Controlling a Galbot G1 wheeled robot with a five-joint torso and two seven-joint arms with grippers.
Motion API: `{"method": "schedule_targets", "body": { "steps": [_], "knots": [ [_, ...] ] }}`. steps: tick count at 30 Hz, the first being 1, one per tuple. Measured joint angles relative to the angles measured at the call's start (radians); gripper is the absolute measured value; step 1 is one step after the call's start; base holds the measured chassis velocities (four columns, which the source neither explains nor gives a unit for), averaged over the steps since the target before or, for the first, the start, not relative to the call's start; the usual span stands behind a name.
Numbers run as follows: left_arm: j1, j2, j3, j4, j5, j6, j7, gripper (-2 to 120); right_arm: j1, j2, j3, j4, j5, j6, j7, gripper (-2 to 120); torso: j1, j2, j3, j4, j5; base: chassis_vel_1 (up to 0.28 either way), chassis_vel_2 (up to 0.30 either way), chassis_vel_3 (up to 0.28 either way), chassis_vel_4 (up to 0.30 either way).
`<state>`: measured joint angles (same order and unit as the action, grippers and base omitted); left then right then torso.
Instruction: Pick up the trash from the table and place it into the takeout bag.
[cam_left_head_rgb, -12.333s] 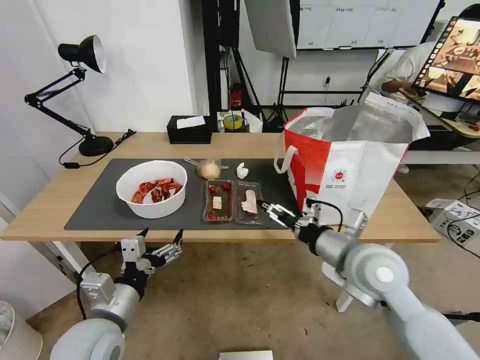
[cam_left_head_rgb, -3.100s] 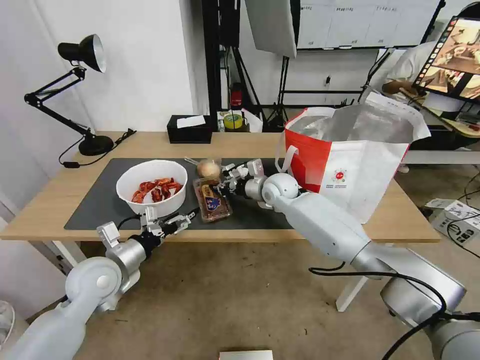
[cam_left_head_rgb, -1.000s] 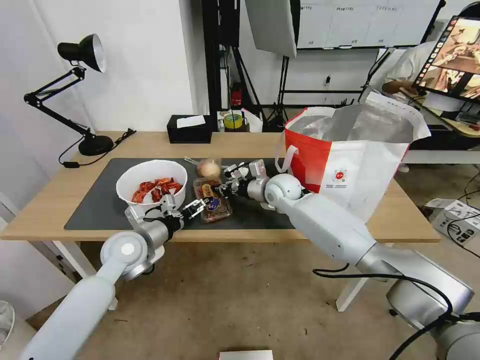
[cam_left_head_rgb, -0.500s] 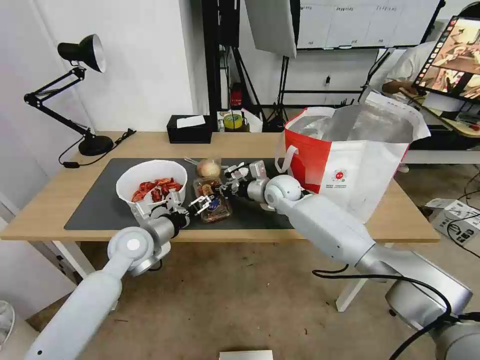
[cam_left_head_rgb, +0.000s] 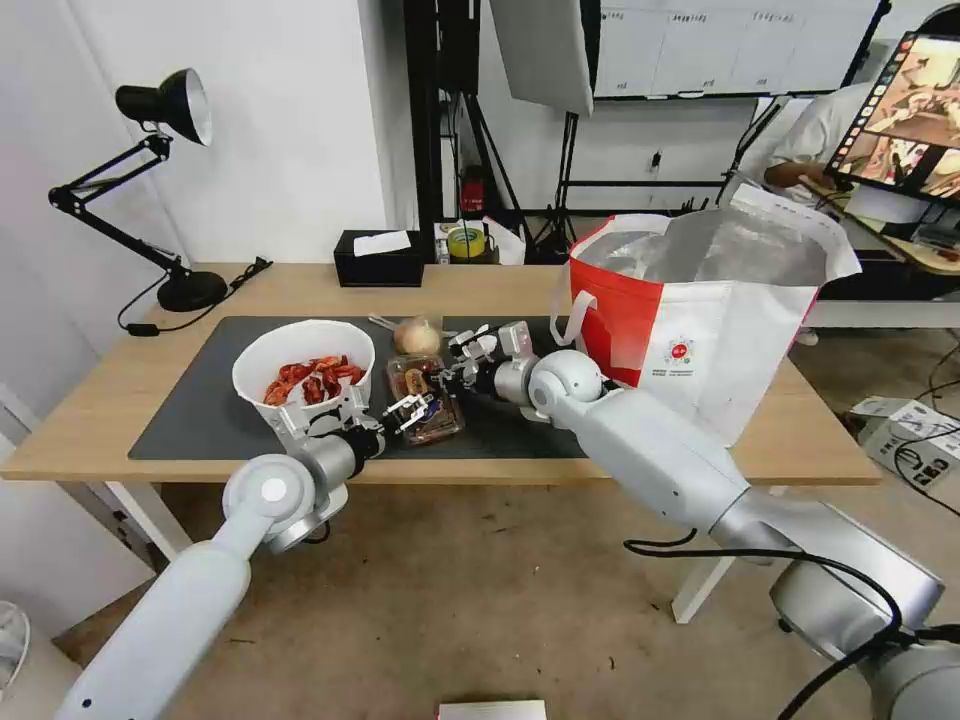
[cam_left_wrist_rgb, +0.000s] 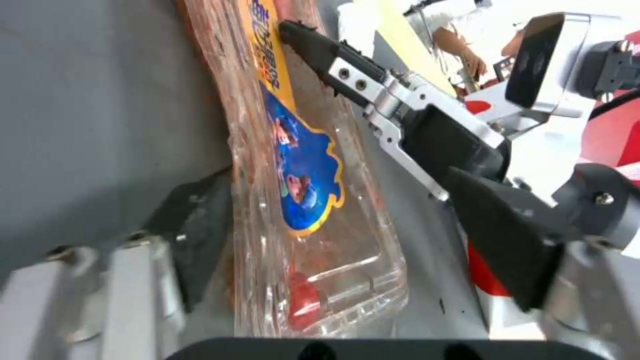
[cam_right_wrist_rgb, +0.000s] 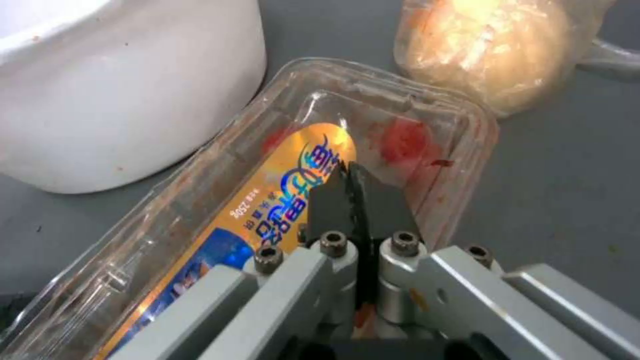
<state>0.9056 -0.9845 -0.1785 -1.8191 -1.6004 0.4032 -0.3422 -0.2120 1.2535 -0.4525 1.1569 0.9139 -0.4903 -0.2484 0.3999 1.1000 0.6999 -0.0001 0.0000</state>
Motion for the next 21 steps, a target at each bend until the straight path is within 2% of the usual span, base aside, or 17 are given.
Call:
{"method": "schedule_targets", "body": {
  "steps": [1,3,5,9,13,16,21],
  "knots": [
    [0.000,0.000,0.000,0.000,0.000,0.000,0.000,76,0.000,0.000,0.000,0.000,0.000,0.000,0.000,0,0.000,0.000,0.000,0.0000,0.0000,0.000,0.000,0.000,0.000],
    [0.000,0.001,0.000,0.001,0.000,0.000,-0.001,65,-0.001,0.003,0.000,-0.001,-0.001,0.000,0.002,0,0.000,0.000,0.000,0.0002,0.0000,0.000,0.000,0.000,0.000],
    [0.001,0.002,-0.001,0.001,0.000,-0.001,-0.001,64,-0.001,0.003,0.000,-0.001,-0.001,0.000,0.003,0,0.000,0.000,0.000,0.0001,0.0000,0.000,0.000,0.000,0.000],
    [0.008,0.009,-0.005,-0.004,0.000,-0.002,-0.006,41,-0.001,0.004,0.000,0.000,-0.001,0.000,0.004,0,0.000,0.000,0.000,0.0000,-0.0001,0.000,0.000,0.000,0.000],
    [0.010,0.011,-0.008,-0.006,0.000,-0.003,-0.007,33,-0.001,0.004,-0.001,0.002,-0.001,-0.001,0.006,0,0.000,0.000,0.000,0.0000,0.0000,0.000,0.000,0.000,0.000],
    [0.015,0.012,-0.010,-0.013,0.000,-0.004,-0.011,17,-0.001,0.004,-0.001,0.006,-0.001,-0.001,0.008,0,0.000,0.000,0.000,0.0000,-0.0001,0.000,0.000,0.000,0.000],
    [0.020,0.012,-0.011,-0.014,0.001,-0.005,-0.012,6,-0.001,0.005,-0.002,0.008,0.000,-0.002,0.009,0,0.000,0.000,0.000,0.0001,-0.0001,0.000,0.000,0.000,0.000]
  ]
}}
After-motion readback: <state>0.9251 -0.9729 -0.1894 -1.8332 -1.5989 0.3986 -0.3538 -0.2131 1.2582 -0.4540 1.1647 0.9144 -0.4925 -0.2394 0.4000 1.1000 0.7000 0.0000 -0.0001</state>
